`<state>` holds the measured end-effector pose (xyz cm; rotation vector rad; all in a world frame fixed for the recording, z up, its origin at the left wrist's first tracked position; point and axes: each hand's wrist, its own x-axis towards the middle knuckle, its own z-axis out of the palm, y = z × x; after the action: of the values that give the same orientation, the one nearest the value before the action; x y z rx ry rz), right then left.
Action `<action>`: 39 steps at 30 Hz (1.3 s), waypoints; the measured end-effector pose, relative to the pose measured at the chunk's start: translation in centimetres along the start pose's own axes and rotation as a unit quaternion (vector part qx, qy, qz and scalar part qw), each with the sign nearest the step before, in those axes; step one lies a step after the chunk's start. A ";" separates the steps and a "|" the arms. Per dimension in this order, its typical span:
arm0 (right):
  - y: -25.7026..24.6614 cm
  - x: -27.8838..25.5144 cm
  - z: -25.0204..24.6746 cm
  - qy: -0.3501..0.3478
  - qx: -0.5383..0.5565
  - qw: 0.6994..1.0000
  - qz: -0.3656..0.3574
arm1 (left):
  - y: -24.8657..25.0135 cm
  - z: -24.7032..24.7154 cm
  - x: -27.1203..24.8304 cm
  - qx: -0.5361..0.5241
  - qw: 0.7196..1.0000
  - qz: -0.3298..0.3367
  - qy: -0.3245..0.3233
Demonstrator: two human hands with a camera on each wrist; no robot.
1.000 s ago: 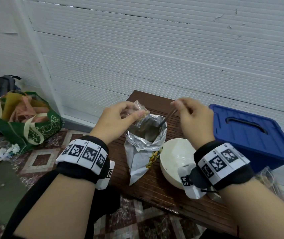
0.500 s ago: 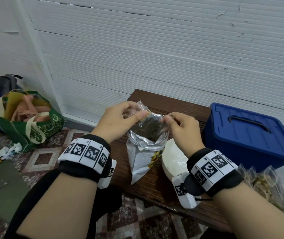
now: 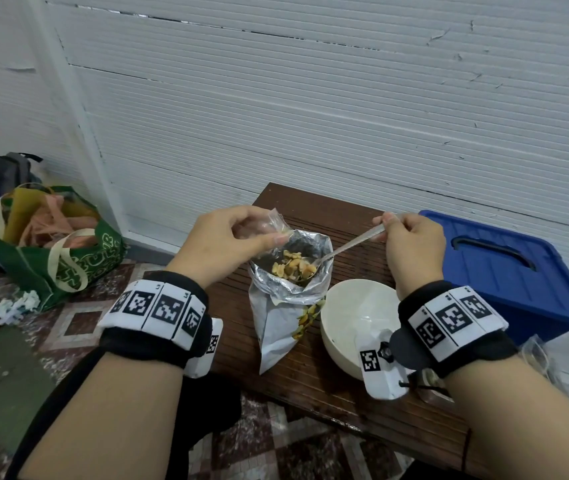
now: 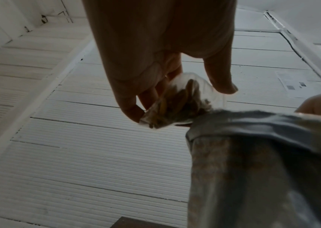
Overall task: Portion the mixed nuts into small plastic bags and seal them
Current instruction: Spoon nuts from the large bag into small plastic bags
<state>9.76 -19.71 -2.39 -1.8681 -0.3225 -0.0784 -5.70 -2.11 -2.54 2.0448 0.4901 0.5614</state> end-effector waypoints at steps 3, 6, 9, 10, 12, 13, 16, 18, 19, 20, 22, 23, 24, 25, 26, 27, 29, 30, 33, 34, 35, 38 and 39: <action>-0.7 0.7 -0.9 0.016 -0.001 1.000 -0.001 | 0.0 -0.1 -0.1 0.004 1.000 0.000 -0.012; -1.3 1.4 -1.6 0.036 0.005 0.999 -0.004 | -0.1 -0.1 0.0 0.010 1.000 -0.003 -0.017; -2.0 2.2 -2.2 0.056 0.016 0.998 -0.016 | 0.0 0.0 0.0 0.020 0.999 -0.008 -0.029; -2.3 2.4 -2.3 0.058 0.016 0.998 -0.020 | 0.1 0.1 -0.1 0.025 0.999 -0.010 -0.034; -2.7 2.5 -2.5 0.056 0.012 0.998 -0.025 | 0.2 0.4 -0.1 0.037 0.998 -0.008 -0.042; -3.0 2.4 -2.5 0.052 0.011 0.998 -0.027 | 0.3 0.5 -0.1 0.044 0.998 -0.004 -0.044; -3.4 2.2 -2.1 0.041 0.006 0.999 -0.029 | 0.7 1.0 -0.1 0.054 0.997 0.004 -0.047; -3.7 1.9 -1.7 0.034 0.003 0.999 -0.030 | 0.8 1.2 -0.1 0.059 0.997 0.010 -0.044; -3.9 1.8 -1.4 0.030 0.003 0.999 -0.032 | 0.9 1.3 -0.1 0.060 0.997 0.014 -0.042; -4.0 1.6 -1.2 0.027 0.003 0.999 -0.033 | 0.9 1.4 -0.1 0.062 0.997 0.016 -0.039; -4.2 1.4 -0.8 0.021 0.005 0.999 -0.036 | 0.9 1.5 -0.1 0.067 0.997 0.022 -0.034; -4.3 1.2 -0.6 0.018 0.008 0.999 -0.040 | 0.9 1.6 -0.1 0.069 0.997 0.025 -0.032; -4.4 1.1 -0.4 0.014 0.013 0.999 -0.044 | 1.0 1.6 -0.1 0.070 0.997 0.028 -0.029; -4.5 0.9 -0.2 0.010 0.018 0.998 -0.051 | 1.0 1.7 -0.1 0.068 0.997 0.031 -0.026; -4.6 0.7 0.0 0.006 0.023 0.998 -0.061 | 1.0 1.8 0.0 0.066 0.997 0.033 -0.023; -4.7 0.5 0.2 0.000 0.029 0.997 -0.076 | 1.0 1.8 -0.1 0.065 0.997 0.036 -0.019; -4.9 0.1 0.5 -0.013 0.049 0.992 -0.119 | 1.1 2.0 -0.1 0.057 0.998 0.038 -0.012; -5.0 -0.2 0.5 -0.020 0.061 0.988 -0.141 | 1.0 2.0 -0.1 0.051 0.998 0.036 -0.007; -5.5 -0.7 0.4 -0.022 0.085 0.975 -0.204 | 0.8 2.0 0.0 0.029 0.999 0.024 0.008; -5.6 -0.7 0.3 -0.013 0.092 0.971 -0.221 | 0.7 2.0 0.1 0.017 1.000 0.018 0.015; -5.7 -0.7 0.2 -0.001 0.100 0.967 -0.233 | 0.6 1.8 0.1 0.006 1.000 0.011 0.023; -5.9 -0.5 -0.4 0.059 0.122 0.962 -0.236 | 0.4 1.4 0.3 -0.014 0.999 -0.003 0.045; -5.9 -0.4 -0.6 0.081 0.127 0.962 -0.229 | 0.4 1.2 0.2 -0.020 0.998 -0.004 0.052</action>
<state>7.96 -18.70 3.14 -1.4932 -0.6181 -0.4808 -4.77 -3.03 -2.69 1.9829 0.5433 0.6697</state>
